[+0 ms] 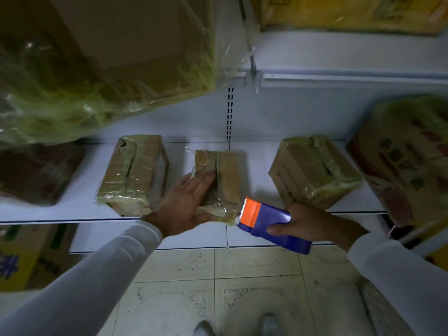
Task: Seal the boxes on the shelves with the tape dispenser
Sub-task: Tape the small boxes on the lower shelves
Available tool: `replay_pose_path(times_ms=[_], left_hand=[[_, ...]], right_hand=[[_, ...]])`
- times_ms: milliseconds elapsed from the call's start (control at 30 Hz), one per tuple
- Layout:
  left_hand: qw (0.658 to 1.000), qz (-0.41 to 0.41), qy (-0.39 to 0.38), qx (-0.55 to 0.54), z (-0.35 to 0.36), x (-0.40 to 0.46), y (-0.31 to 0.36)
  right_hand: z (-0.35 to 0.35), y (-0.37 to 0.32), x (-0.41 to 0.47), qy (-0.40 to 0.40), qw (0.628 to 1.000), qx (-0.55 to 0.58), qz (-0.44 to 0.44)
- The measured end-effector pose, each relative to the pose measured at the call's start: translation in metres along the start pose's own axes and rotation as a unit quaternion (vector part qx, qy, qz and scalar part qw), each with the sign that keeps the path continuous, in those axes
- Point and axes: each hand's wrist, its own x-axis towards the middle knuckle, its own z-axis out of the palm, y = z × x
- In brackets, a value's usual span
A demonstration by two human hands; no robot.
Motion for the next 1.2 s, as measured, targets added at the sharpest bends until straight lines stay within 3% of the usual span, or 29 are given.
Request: replay_pose_path(times_ms=[100, 233, 400, 633, 933, 1033, 1100, 1200], left_hand=[[0.998, 0.055, 0.007, -0.015, 0.011, 0.02, 0.032], [0.999, 0.017, -0.042, -0.024, 0.033, 0.027, 0.029], [0.997, 0.043, -0.055, -0.025, 0.034, 0.028, 0.018], [0.995, 0.056, -0.072, -0.033, 0.035, 0.027, 0.012], [0.998, 0.046, -0.035, 0.004, 0.038, 0.022, 0.018], [0.998, 0.045, -0.024, 0.034, 0.038, 0.019, 0.02], [0.998, 0.026, -0.018, 0.054, 0.039, 0.018, 0.027], [0.996, -0.072, 0.009, 0.046, 0.04, 0.025, 0.038]], right_hand=[[0.006, -0.004, 0.002, 0.015, 1.0, -0.02, 0.0], [0.005, -0.009, 0.001, 0.011, 0.999, -0.052, 0.007], [-0.004, -0.002, -0.017, 0.002, 1.0, -0.011, -0.009], [-0.017, 0.005, -0.026, -0.004, 0.998, -0.057, -0.025], [0.025, -0.029, 0.021, 0.142, 0.965, -0.219, -0.006], [0.039, -0.018, 0.022, 0.155, 0.94, -0.3, 0.05], [0.047, 0.0, 0.014, 0.141, 0.945, -0.278, 0.094], [0.048, 0.01, 0.005, 0.153, 0.958, -0.211, 0.119]])
